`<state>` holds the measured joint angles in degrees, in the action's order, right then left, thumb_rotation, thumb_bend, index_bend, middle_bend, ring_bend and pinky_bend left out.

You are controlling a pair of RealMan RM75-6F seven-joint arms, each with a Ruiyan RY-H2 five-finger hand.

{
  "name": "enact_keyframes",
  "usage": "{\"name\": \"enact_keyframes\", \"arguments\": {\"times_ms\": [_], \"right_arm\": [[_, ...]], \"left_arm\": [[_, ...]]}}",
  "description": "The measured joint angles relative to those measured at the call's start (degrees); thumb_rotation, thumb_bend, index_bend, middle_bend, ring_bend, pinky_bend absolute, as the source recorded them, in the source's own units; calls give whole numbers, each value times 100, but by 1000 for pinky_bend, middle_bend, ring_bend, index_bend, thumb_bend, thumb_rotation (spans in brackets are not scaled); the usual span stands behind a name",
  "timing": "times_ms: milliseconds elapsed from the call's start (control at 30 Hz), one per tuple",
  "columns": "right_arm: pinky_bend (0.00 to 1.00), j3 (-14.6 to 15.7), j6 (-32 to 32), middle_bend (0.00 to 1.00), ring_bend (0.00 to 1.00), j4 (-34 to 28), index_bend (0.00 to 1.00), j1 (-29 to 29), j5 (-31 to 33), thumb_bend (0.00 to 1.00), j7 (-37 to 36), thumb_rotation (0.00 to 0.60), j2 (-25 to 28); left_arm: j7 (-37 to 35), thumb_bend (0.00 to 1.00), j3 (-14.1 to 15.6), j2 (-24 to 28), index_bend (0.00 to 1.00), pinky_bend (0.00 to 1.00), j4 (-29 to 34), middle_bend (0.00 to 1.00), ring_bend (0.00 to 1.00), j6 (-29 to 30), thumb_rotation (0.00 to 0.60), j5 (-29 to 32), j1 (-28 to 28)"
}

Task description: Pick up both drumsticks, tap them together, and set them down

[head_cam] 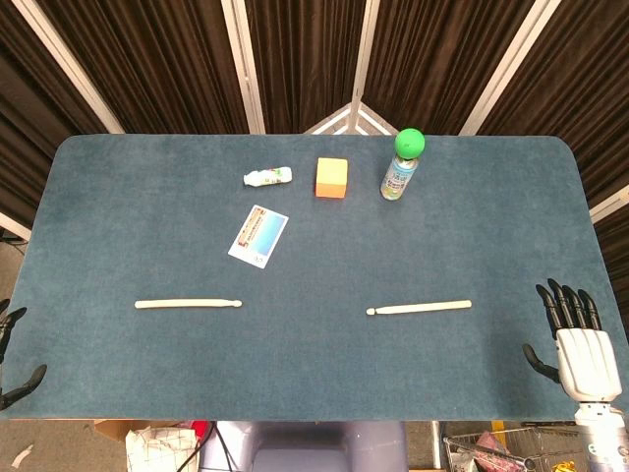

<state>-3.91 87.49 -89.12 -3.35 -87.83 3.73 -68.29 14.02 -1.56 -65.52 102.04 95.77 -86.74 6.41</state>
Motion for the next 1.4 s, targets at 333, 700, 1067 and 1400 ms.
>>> {"name": "enact_keyframes", "arguments": {"times_ms": [333, 700, 1067, 1400], "right_arm": [[0, 9, -28, 3, 42, 45, 1, -22, -1, 301, 3, 600, -54], [0, 119, -219, 155, 103, -198, 141, -46, -14, 301, -144, 600, 30], [0, 152, -812, 190, 108, -897, 224, -386, -65, 301, 331, 600, 18], [0, -331, -1808, 279, 172, -1300, 282, -1186, 1068, 301, 2032, 600, -373]], "left_arm": [[21, 307, 20, -5, 167, 0, -20, 71, 0, 37, 600, -16, 25], [-20, 307, 48, 34, 167, 0, -30, 85, 0, 14, 600, -40, 28], [-33, 307, -40, -8, 167, 0, -5, 85, 0, -20, 600, 73, -16], [8, 307, -71, -8, 167, 0, 8, 85, 0, -103, 600, 200, -52]]}}
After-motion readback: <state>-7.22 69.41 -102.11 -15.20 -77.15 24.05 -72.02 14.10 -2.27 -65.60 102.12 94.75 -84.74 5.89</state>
